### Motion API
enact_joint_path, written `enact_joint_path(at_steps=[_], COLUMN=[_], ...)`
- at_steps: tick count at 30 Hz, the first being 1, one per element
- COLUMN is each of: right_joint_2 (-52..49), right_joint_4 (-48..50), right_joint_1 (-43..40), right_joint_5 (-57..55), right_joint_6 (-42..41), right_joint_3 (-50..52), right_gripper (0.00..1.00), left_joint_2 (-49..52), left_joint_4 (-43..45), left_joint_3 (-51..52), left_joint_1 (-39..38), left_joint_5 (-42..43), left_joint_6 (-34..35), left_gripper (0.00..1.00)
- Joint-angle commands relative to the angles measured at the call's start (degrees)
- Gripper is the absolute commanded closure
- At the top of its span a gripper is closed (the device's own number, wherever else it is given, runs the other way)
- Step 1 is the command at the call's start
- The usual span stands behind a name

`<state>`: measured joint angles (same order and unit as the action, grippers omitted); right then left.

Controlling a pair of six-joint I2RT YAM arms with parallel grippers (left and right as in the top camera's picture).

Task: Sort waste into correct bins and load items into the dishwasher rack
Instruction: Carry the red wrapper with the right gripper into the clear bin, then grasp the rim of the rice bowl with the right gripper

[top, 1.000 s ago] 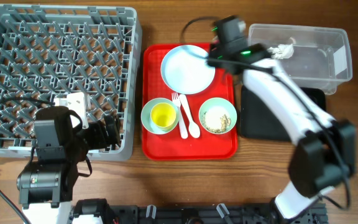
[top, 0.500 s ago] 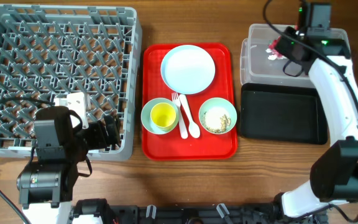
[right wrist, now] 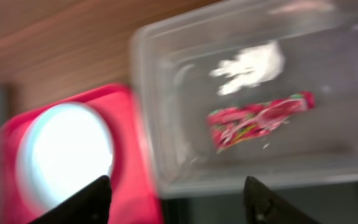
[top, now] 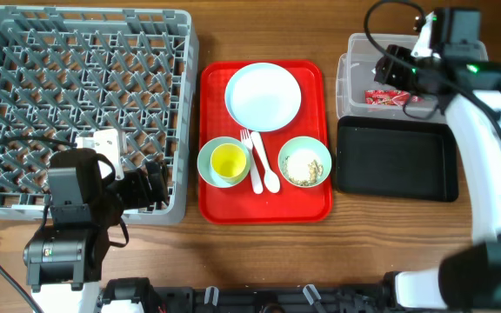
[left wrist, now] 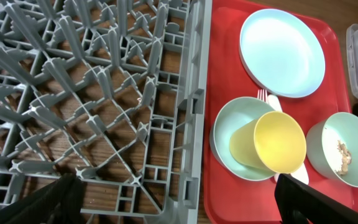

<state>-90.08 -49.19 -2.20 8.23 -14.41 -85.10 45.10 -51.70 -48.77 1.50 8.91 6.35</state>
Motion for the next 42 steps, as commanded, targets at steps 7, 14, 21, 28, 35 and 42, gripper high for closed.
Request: enact_joint_path(at_steps=[7,14,21,28,35,42], right_joint_2=[6.4,6.5,6.2,4.1,-1.6,-7.2], right_joint_4=[-17.0,-15.7,-0.8,15.5,18.2,19.9], right_joint_1=[5.0,18.4,29.8,36.7,37.9,38.0], right_joint_5=[7.3,4.7,0.7,-2.8,-7.1,-5.2], right_joint_6=[6.9,3.5,-0.2,-1.3,-5.7,-5.7], right_joint_3=[0.9,8.0,19.9,29.2,30.8,30.8], right_gripper=[0.25,0.26,0.3,0.5,0.55,0.62], left_joint_2=[-0.2,-0.2,-0.2,-0.2,-0.2,-0.2], left_joint_4=[0.0,0.0,0.0,0.0,0.0,-0.1], left_joint_3=[-1.2,-1.2,-1.2,-1.2,-1.2,-1.2], left_joint_1=[-0.1,-0.1,-0.1,-0.1,-0.1,-0.1], left_joint_5=[0.7,0.7,0.7,0.7,0.7,0.7], left_joint_6=[0.5,0.5,0.5,0.5,0.5,0.5], left_gripper=[0.0,0.0,0.0,0.0,0.0,0.0])
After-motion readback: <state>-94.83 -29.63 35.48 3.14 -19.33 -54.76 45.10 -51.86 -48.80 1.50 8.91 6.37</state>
